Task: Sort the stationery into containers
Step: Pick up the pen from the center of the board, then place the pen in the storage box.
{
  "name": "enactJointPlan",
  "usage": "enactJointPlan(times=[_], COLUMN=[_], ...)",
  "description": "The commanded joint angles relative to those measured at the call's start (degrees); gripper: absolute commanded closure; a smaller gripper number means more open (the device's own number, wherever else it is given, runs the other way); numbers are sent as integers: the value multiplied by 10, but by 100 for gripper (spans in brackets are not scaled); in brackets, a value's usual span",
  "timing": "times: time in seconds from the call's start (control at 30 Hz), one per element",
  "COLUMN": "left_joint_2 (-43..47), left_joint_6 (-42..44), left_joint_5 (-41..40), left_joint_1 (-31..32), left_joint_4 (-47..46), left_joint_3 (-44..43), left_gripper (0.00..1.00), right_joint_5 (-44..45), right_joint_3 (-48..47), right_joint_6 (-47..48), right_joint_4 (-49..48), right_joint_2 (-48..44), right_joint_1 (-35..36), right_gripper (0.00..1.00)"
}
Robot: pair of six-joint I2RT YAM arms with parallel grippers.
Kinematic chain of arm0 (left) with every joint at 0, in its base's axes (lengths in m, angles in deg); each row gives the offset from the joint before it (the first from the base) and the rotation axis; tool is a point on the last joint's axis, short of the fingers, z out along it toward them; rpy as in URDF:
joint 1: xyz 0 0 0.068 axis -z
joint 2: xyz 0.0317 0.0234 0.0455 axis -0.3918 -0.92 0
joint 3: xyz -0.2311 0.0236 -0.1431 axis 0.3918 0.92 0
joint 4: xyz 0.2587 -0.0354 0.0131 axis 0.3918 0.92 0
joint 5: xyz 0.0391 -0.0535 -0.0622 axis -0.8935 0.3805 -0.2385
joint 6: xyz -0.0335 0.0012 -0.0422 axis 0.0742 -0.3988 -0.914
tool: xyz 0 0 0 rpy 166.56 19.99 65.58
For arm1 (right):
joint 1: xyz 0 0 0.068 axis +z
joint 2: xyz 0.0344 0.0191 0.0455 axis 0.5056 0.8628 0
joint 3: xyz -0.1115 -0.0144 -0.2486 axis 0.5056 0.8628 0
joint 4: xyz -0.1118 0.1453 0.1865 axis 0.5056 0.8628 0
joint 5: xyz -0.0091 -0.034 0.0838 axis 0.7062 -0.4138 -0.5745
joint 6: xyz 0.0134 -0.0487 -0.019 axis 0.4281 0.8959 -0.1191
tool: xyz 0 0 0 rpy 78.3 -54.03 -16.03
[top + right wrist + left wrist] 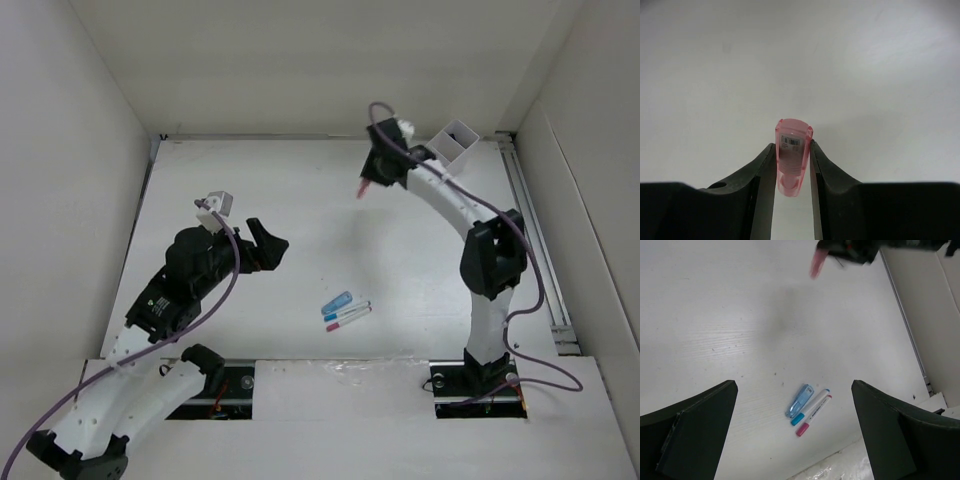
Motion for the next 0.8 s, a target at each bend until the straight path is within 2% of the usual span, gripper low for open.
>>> enactJointPlan(times=[0.0, 0.03, 0.17, 0.37, 0.5, 0.67, 0.77], left_joint_2=[-5, -12, -24, -52, -63, -75, -80], left_joint_6=[0, 0, 0, 0, 0, 5, 5], left_joint_5=[10, 10, -3, -9, -14, -14, -14], left_joint_1=[-1, -1, -1, -1, -1, -1, -1], left_joint_4=[-34, -34, -45, -64, -69, -74, -74], left_joint_3=[4, 4, -1, -7, -7, -12, -12], left_gripper=[0, 0, 0, 0, 0, 0, 0], right_joint_5=[121, 165, 233, 264, 265, 293, 310], right_joint_3=[-76, -86, -184, -252, -245, -130, -135], right_joint_6=[73, 85, 143, 189, 201, 226, 233], right_joint_4=[-54, -71, -123, -173, -181, -257, -257], right_joint_2=[-6, 1, 80, 148, 154, 117, 117], right_joint_1=[-98, -115, -198, -236, -236, -214, -214], right_gripper=[91, 91, 91, 91, 91, 91, 91])
